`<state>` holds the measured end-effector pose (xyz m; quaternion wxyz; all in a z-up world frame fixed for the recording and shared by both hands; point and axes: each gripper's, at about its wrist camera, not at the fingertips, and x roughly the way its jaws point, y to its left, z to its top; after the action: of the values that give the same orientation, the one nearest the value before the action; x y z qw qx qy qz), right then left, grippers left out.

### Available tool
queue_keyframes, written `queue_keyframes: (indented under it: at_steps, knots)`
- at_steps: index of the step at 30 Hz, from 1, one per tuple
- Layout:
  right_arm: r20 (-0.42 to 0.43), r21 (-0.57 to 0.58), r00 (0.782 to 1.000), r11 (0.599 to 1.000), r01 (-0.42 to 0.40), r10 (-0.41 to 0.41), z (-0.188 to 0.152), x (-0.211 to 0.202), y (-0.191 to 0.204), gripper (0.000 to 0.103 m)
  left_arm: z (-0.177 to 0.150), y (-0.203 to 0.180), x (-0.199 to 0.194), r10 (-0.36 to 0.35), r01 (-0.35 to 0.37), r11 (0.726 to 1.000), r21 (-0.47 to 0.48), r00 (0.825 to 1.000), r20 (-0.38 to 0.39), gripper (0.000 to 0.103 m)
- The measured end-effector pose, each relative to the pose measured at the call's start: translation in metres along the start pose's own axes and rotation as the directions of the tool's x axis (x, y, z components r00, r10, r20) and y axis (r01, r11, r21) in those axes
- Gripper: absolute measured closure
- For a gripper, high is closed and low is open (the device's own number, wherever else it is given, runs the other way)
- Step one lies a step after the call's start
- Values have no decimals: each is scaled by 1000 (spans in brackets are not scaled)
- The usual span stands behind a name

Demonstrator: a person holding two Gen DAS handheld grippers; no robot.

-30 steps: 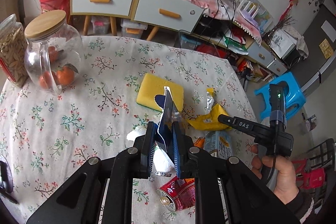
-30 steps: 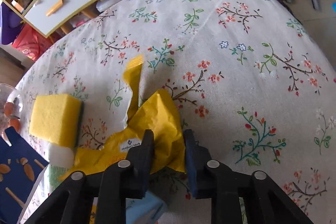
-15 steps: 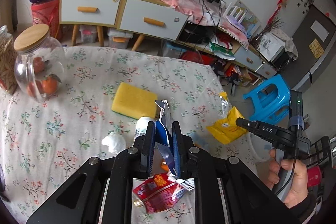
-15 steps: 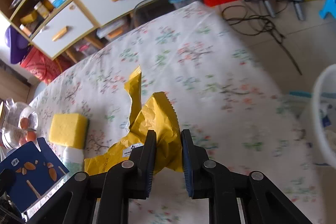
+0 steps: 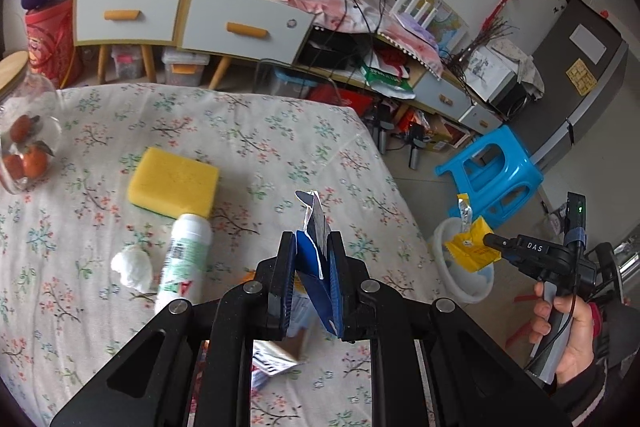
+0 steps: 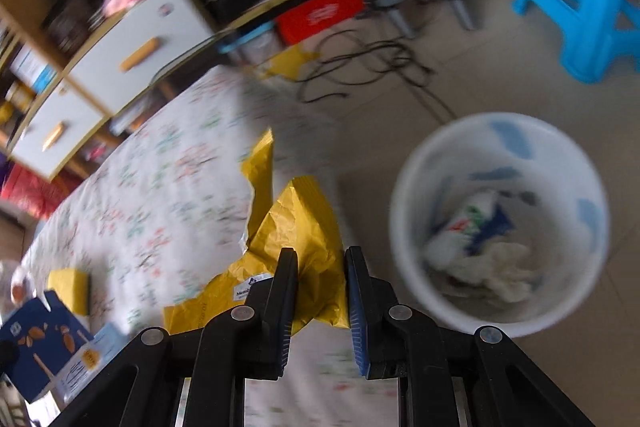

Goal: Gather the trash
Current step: 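Carry the yellow wrapper to the bin and open the right tool while the left tool carries the blue packet, then open the left tool over the bin to drop the blue packet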

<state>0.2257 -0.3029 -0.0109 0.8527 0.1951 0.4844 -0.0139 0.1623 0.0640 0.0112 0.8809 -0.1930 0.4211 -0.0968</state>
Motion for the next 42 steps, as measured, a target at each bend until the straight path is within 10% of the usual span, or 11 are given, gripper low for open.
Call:
queue_keyframes:
  at_steps: [12,36,39,42]
  knots:
    - [43,163,995,983,84,-92,9,-27,-114,60,-14,-77,44,-38,46,994,103,996,-77,87]
    - [56,126,986,981,147,-155,-5,-81,-185,39,-48,-271,184,-136,192,927,323,972,-190,87]
    - [55,139,988,981,135,-144,-4,-83,-187,37,-47,-279,192,-103,162,922,352,978,-180,76]
    - [61,135,988,982,131,-140,-4,-85,-186,33,-47,-280,192,-40,104,922,373,984,-175,37]
